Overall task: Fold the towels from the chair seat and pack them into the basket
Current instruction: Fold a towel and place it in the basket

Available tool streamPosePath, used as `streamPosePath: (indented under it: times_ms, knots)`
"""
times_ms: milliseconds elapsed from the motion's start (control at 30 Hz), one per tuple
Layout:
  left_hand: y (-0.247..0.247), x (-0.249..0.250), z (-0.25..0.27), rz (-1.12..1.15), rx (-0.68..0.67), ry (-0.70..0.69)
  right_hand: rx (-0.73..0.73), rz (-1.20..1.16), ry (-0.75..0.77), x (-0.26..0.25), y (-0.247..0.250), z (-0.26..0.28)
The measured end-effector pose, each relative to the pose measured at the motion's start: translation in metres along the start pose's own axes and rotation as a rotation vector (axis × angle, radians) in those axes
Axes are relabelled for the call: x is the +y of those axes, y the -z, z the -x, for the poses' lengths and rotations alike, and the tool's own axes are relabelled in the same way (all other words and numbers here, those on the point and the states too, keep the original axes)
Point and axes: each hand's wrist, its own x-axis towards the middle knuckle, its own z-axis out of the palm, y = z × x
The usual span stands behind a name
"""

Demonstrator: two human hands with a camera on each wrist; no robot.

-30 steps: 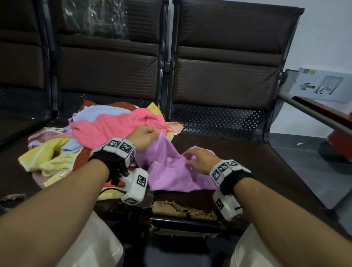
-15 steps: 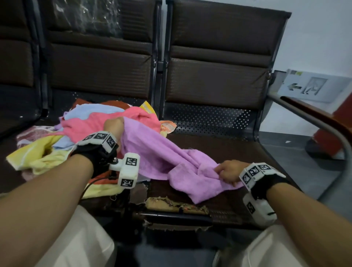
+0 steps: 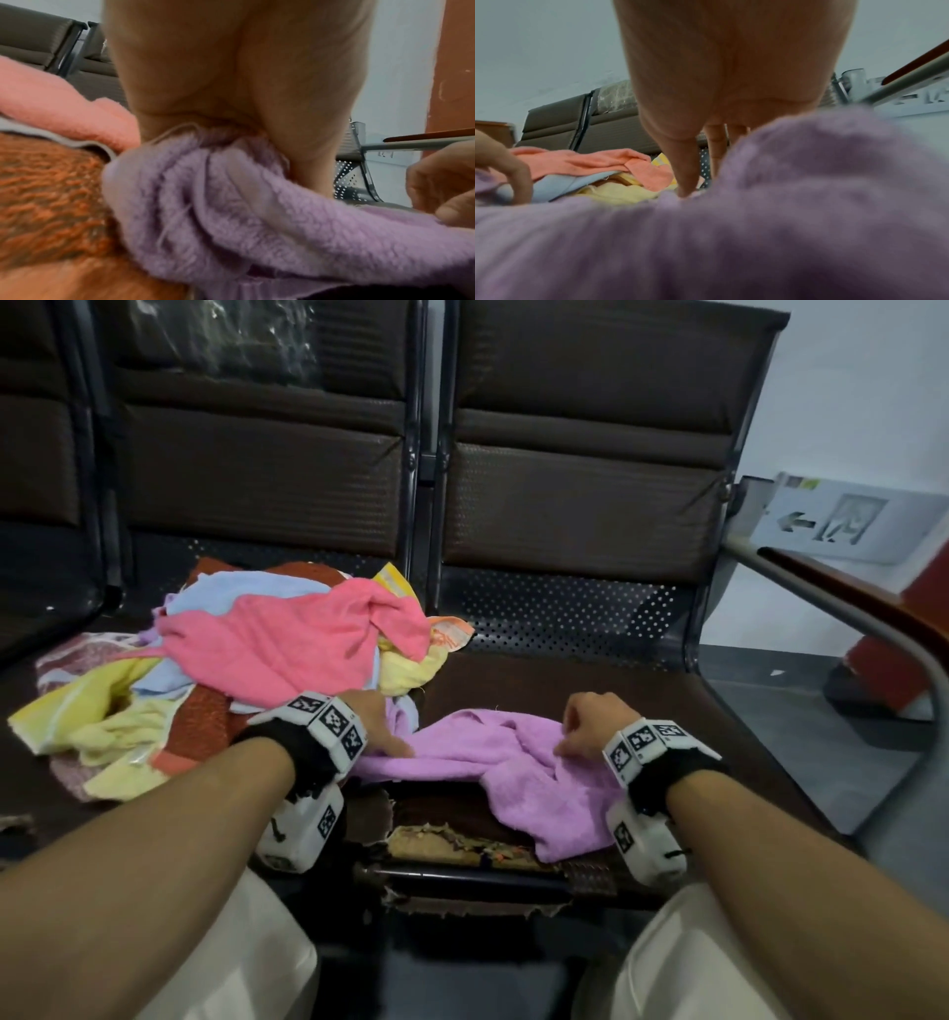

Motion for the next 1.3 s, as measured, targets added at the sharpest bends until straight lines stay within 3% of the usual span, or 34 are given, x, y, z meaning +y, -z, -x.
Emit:
streamPosePath:
  times_ms: [133,200,233,267,300,367,400,467,500,567,633,700,833,967,1100,1200,1300]
  knots:
    - [-0.001,0.0,0.003,-0.007,-0.039,0.039,-0.069,0.111,0.05,-0.011,-0.011,-0.015]
    - [-0.003,0.003,-0.004,0.004,-0.107,-0.167,-0.056,0.146,0.085,-0.013,-0.012,-0.017]
    - [-0.005,0.005,-0.006,-0.068,-0.16,-0.357,-0.04,0.14,0.091,-0.015,-0.01,-0.017]
    - [-0.004,0.005,-0.015,-0.029,-0.329,-0.498,-0.018,0.114,0.102,-0.015,-0.007,-0.017]
    - [0.003,0.005,-0.015,0.027,-0.202,-0.412,0.011,0.067,0.116,-0.016,-0.003,-0.017]
    - [0.021,-0.006,-0.012,0.185,0.2,-0.101,0.14,-0.108,0.15,-0.014,0.006,-0.019]
    - [0.027,-0.012,-0.014,0.219,0.357,-0.016,0.237,-0.217,0.148,-0.012,0.011,-0.018]
    - [0.025,-0.015,-0.02,0.336,0.55,-0.015,0.403,-0.406,0.133,-0.007,0.018,-0.014]
    - [0.024,-0.013,-0.018,0.394,0.579,-0.044,0.407,-0.456,0.143,-0.004,0.018,-0.012]
    - [0.021,-0.005,-0.016,0.453,0.514,-0.09,0.208,-0.375,0.202,0.001,0.015,-0.006]
    - [0.018,-0.002,-0.015,0.461,0.443,-0.111,-0.056,-0.139,0.243,0.004,0.007,0.0]
    - [0.02,0.0,-0.009,0.444,0.403,-0.127,-0.163,0.025,0.262,0.005,0.001,0.003]
    - [0.023,-0.001,-0.003,0.395,0.272,-0.168,-0.188,0.105,0.304,-0.001,-0.005,0.003]
    - [0.022,-0.007,0.003,0.22,0.229,-0.141,-0.091,0.207,0.412,-0.017,-0.006,0.001]
    - [0.023,-0.014,0.006,0.075,0.271,-0.124,-0.114,0.275,0.515,-0.034,-0.009,0.0]
    - [0.031,-0.017,0.005,0.016,0.291,-0.148,-0.21,0.375,0.468,-0.041,-0.015,-0.003]
    - [0.035,-0.019,0.005,0.057,0.349,-0.146,-0.204,0.408,0.418,-0.042,-0.013,-0.004]
